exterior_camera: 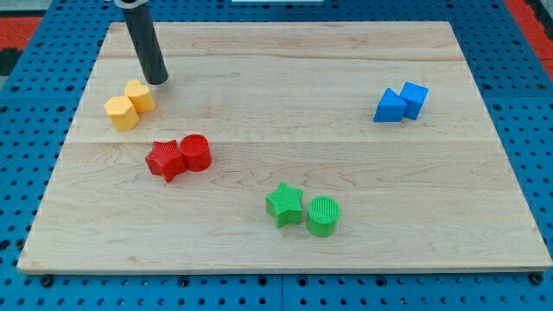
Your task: Move red circle along with red star to the bottom left
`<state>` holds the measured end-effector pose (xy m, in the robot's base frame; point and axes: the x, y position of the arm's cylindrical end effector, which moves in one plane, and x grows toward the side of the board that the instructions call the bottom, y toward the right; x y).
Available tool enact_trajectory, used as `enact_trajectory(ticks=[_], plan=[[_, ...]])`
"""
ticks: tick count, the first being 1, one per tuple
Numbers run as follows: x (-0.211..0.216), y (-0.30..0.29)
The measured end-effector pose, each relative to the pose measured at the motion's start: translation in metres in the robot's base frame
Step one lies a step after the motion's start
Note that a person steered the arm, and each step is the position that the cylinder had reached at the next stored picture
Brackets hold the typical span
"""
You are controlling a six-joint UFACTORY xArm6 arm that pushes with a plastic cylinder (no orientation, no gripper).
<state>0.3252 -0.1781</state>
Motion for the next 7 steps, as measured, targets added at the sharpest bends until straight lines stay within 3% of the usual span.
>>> enact_trajectory(ticks=[2,3,4,5,7], plan=[[0.078,0.055],[0.079,0.113],[0.119,0.127],[0.14,0.107],[0.14,0.02]])
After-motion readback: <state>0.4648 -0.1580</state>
